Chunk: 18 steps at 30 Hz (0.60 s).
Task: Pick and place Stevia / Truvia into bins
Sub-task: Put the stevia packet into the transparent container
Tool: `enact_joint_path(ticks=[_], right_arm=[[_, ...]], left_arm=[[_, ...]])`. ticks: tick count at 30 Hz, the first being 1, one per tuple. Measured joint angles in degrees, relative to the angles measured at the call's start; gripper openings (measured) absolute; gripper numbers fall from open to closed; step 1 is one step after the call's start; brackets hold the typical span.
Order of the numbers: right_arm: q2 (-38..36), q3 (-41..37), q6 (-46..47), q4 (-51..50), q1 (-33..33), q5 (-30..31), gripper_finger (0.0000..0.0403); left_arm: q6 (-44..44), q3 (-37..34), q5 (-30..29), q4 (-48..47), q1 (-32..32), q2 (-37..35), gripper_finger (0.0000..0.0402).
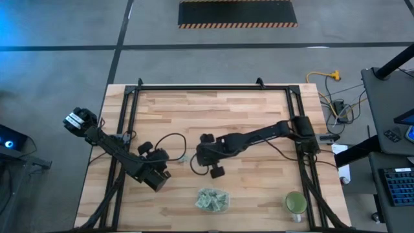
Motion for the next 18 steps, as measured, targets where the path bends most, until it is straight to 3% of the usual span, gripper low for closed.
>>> enact_joint_path(ticks=[8, 12, 18], right_arm=[[-6.38, -2.68, 3.51, -7.28, 5.12, -0.19, 0.0008], [-10.29, -6.09, 5.61, -5.57, 8.88, -0.36, 0.0008], [-13.98, -12.87, 4.06, 7.72, 14.43, -3.18, 0.0008]], left_arm=[[1.75, 0.02, -11.85, 3.17, 0.09, 0.0, 0.0112], [6.82, -0.12, -12.82, 7.23, 0.69, 0.0, 0.0112], [16.83, -1.6, -11.38, 17.35, 1.74, -0.02, 0.0112]])
